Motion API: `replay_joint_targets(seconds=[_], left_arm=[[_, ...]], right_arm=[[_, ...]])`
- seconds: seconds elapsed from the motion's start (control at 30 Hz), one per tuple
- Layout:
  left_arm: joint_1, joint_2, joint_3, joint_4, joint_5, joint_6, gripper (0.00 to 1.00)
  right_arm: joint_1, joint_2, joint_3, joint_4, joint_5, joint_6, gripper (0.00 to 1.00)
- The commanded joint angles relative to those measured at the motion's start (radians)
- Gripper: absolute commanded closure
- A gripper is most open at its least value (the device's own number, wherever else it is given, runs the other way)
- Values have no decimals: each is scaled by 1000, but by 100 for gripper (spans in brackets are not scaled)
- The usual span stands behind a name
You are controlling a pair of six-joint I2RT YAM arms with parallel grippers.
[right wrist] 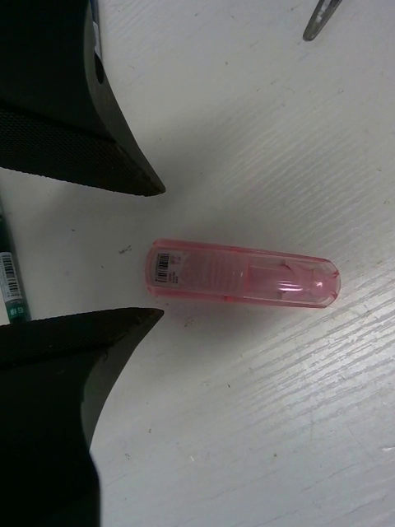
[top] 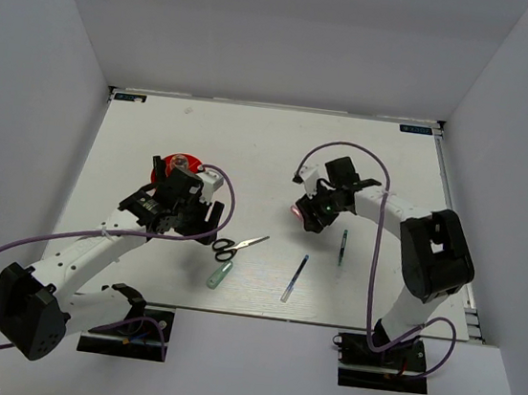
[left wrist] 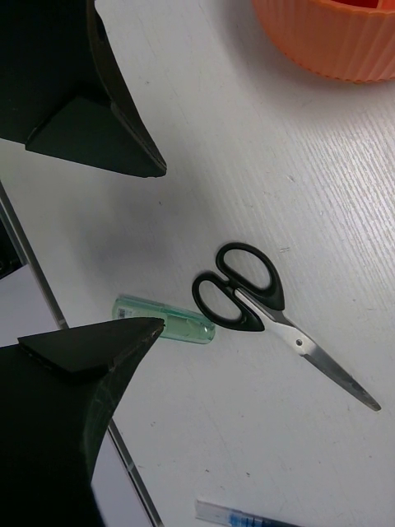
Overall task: Sort the stationery into containers
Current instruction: Pick up the stationery from the center of the board.
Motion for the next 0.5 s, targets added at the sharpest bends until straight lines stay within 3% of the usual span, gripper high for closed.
replay_joint_targets(seconds=[0.0,0.47], left_arm=[[-1,-19,4,-5,-7,11,21],[-1,-29,4,-10,-15,14,21]], right_arm=[[6,18,46,-11,2,-21,40],[11,80,61,-31,28,-47,47]])
